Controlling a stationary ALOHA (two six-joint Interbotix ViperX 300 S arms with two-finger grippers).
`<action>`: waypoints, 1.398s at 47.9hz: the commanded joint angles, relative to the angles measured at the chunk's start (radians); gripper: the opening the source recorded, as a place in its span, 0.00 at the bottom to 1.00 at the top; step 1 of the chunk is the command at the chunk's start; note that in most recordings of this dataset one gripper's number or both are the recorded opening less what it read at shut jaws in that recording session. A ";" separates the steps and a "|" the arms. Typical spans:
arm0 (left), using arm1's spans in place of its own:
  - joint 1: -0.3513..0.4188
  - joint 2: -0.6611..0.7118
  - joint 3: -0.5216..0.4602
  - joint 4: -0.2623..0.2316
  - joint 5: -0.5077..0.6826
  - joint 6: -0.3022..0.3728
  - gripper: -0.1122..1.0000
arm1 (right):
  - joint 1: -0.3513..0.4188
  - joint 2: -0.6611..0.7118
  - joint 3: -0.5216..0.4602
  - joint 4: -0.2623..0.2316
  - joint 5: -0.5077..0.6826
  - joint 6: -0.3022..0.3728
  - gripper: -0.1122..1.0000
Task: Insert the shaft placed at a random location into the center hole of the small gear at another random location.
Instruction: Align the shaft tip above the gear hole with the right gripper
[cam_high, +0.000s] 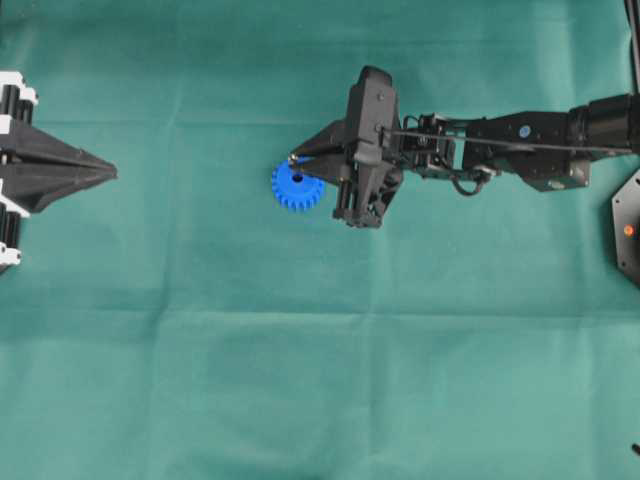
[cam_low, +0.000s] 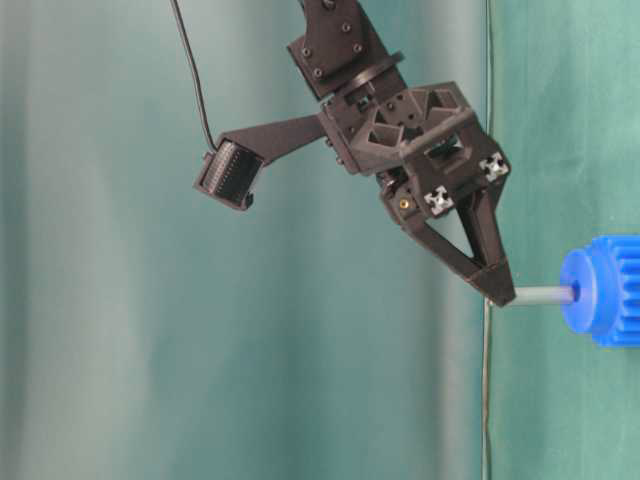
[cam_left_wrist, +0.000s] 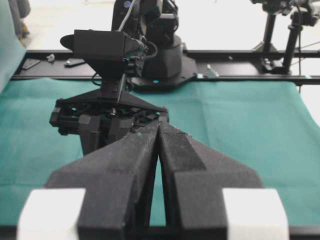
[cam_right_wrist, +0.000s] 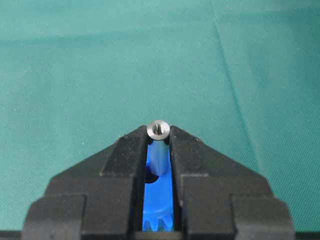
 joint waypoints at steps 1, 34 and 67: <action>-0.002 0.009 -0.021 0.003 -0.002 -0.002 0.10 | 0.002 -0.009 -0.017 0.000 -0.005 -0.015 0.22; 0.000 0.009 -0.021 0.003 0.006 -0.002 0.10 | 0.002 -0.092 0.002 -0.003 0.002 -0.020 0.22; -0.002 0.009 -0.020 0.003 0.006 -0.002 0.10 | 0.011 -0.049 0.003 -0.003 -0.005 -0.017 0.22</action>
